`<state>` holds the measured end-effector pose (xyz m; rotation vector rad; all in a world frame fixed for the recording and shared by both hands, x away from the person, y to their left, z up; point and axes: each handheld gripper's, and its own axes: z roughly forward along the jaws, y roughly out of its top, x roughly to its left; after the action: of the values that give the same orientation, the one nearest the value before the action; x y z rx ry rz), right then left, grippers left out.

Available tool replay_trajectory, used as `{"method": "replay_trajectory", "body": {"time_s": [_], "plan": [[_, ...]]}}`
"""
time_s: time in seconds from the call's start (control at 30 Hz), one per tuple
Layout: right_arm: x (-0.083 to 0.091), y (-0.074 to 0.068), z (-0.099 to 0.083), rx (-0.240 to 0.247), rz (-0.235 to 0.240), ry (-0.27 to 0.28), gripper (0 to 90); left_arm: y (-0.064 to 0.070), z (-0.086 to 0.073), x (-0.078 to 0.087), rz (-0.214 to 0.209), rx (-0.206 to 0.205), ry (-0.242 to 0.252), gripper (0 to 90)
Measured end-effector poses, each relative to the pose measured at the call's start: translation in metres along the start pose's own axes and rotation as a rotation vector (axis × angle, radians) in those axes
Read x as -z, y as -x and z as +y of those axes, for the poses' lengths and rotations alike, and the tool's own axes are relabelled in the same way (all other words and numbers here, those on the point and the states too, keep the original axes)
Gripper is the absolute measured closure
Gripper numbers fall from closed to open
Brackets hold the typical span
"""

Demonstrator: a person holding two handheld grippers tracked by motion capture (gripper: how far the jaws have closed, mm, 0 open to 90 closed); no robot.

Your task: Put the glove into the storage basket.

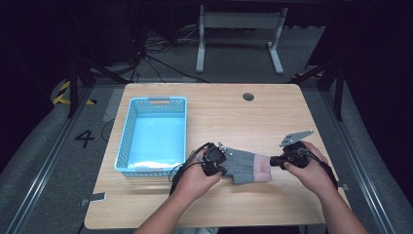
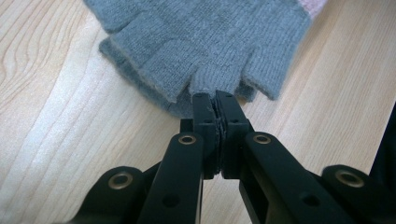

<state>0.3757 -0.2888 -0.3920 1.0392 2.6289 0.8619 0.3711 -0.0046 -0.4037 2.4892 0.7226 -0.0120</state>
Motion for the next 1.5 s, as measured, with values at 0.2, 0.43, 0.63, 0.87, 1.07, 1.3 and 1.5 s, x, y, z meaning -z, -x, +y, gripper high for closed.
{"method": "replay_trajectory", "body": {"time_s": [0.2,0.43,0.63,0.87,1.07,1.3,1.5], "plan": [[-0.007,0.005,-0.001,-0.024,0.003,-0.014,86.7,0.001,0.001,-0.005,-0.009,-0.003,-0.020,88.4],[-0.019,0.010,-0.005,-0.046,0.011,-0.039,86.6,-0.002,0.001,-0.014,-0.013,0.006,-0.043,88.3],[-0.025,0.012,-0.006,-0.047,0.006,-0.044,86.2,-0.003,0.000,-0.020,-0.011,0.005,-0.063,88.4],[-0.032,0.015,-0.010,-0.041,-0.020,-0.070,81.6,-0.005,-0.001,-0.021,-0.005,0.010,-0.074,88.0],[-0.025,0.016,-0.012,-0.045,-0.027,-0.061,79.4,-0.006,-0.002,-0.018,0.009,0.020,-0.061,84.0],[-0.015,0.015,-0.012,-0.045,-0.032,-0.046,78.9,-0.009,-0.003,-0.009,0.003,0.031,-0.018,70.7],[-0.002,0.012,-0.013,-0.044,-0.040,-0.019,77.7,-0.004,0.002,0.000,-0.001,0.021,0.018,66.2]]}}
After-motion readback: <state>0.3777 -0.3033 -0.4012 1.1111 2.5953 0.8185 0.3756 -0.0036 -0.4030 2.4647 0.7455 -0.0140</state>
